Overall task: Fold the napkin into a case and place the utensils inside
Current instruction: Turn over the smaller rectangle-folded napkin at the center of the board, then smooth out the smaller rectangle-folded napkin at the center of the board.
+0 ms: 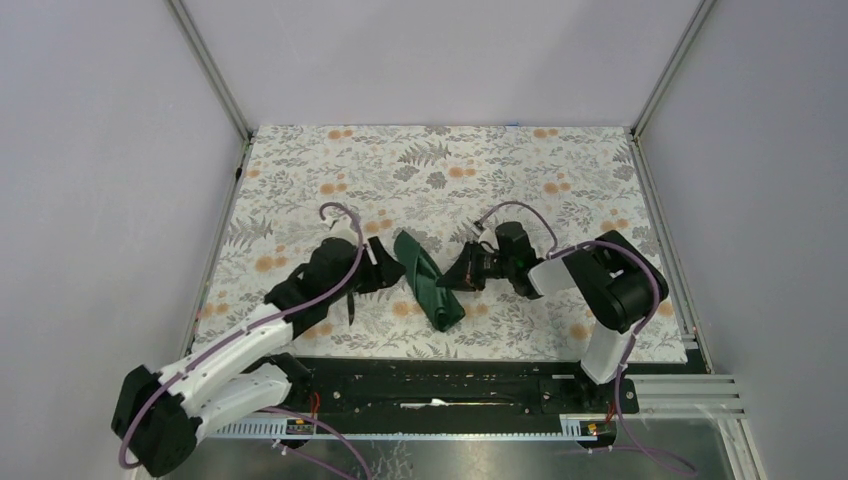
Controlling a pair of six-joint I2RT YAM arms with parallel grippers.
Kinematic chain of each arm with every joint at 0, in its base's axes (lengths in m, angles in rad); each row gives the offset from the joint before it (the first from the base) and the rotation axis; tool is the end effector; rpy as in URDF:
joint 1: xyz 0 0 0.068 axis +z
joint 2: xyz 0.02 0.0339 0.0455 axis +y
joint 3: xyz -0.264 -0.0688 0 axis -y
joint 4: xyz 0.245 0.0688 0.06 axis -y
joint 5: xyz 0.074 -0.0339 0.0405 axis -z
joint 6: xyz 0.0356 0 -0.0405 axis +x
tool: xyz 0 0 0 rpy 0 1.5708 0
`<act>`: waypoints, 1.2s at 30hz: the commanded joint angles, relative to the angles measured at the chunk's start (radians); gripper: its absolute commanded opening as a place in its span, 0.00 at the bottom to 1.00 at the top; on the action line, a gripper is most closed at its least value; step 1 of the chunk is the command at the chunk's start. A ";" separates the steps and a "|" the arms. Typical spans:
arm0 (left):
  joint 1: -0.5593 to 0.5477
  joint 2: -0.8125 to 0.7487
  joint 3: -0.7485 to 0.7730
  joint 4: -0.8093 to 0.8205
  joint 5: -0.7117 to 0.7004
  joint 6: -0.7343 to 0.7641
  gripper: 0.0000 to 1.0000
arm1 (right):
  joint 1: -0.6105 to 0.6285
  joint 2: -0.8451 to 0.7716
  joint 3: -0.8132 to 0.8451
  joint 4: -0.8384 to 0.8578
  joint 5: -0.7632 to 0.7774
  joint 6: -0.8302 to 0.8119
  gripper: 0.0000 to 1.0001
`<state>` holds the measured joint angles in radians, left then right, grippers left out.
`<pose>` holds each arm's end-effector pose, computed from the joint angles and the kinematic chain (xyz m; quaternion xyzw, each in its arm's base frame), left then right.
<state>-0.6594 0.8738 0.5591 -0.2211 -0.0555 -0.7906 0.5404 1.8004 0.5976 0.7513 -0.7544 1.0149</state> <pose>0.1563 -0.1187 0.2412 -0.0706 0.8660 -0.3099 0.3861 0.2568 0.1825 0.1200 -0.0049 0.8118 0.5687 0.1327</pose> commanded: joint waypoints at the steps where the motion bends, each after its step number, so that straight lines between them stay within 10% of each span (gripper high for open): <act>1: 0.004 0.135 0.040 0.188 0.193 0.002 0.65 | -0.054 -0.016 0.047 -0.196 -0.061 -0.190 0.31; 5: 0.004 0.294 0.080 0.313 0.301 -0.024 0.64 | -0.070 -0.098 0.201 -0.775 0.204 -0.539 0.49; 10: 0.025 0.439 0.135 0.436 0.347 -0.046 0.59 | -0.041 -0.296 0.287 -1.070 0.461 -0.660 0.54; 18: 0.101 0.672 0.213 0.570 0.384 -0.070 0.31 | 0.071 -0.361 0.185 -0.818 0.088 -0.463 0.37; 27: 0.132 0.994 0.383 0.542 0.421 0.054 0.21 | 0.075 -0.245 0.029 -0.723 0.185 -0.531 0.25; 36: 0.134 0.879 0.473 0.438 0.499 0.109 0.45 | 0.098 -0.386 0.168 -1.009 0.314 -0.594 0.34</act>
<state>-0.5308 1.8713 0.9779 0.2451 0.3916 -0.7269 0.6167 1.4879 0.6685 -0.1459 -0.4976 0.4671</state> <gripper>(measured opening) 0.401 0.327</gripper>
